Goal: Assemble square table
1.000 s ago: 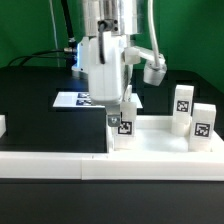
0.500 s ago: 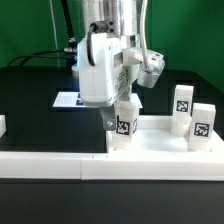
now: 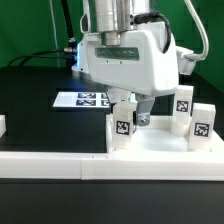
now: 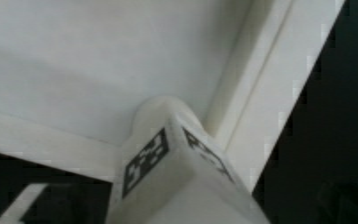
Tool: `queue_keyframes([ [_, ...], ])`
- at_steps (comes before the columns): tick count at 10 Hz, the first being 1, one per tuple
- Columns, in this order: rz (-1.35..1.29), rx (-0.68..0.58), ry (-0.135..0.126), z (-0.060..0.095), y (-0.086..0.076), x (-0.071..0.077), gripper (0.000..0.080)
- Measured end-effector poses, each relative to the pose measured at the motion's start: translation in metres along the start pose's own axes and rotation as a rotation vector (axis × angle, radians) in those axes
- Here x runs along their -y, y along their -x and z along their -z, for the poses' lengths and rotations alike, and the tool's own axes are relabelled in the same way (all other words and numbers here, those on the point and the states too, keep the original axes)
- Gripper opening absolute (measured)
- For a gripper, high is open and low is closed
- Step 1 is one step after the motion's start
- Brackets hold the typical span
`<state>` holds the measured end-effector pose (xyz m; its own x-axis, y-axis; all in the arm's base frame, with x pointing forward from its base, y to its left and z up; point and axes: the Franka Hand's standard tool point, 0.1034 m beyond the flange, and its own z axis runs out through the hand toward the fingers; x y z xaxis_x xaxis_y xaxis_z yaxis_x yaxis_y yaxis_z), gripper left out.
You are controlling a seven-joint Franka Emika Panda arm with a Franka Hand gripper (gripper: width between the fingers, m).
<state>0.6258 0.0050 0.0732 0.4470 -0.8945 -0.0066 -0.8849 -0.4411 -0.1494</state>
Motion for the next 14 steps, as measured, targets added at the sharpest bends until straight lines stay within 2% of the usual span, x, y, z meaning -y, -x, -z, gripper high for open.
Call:
queue_keyframes([
  [2,0.199,-0.008,0.011,-0.002,0.000,0.000,0.0649],
  [3,0.441,-0.016,0.040,-0.008,0.005,0.000,0.0649],
  [4,0.641,0.010,0.053,-0.012,0.003,0.000,0.0649],
  [5,0.640,0.005,0.052,-0.011,0.000,0.000,0.0649],
  [6,0.611,0.005,0.053,-0.012,0.000,0.000,0.0649],
  [8,0.559,0.003,0.053,-0.012,0.000,0.000,0.0379],
  [9,0.454,0.001,0.054,-0.012,0.000,-0.001,0.0284],
  [12,0.227,-0.006,0.054,-0.012,-0.002,-0.001,0.0285],
  [14,-0.197,-0.015,0.073,-0.012,-0.003,-0.002,0.0285],
])
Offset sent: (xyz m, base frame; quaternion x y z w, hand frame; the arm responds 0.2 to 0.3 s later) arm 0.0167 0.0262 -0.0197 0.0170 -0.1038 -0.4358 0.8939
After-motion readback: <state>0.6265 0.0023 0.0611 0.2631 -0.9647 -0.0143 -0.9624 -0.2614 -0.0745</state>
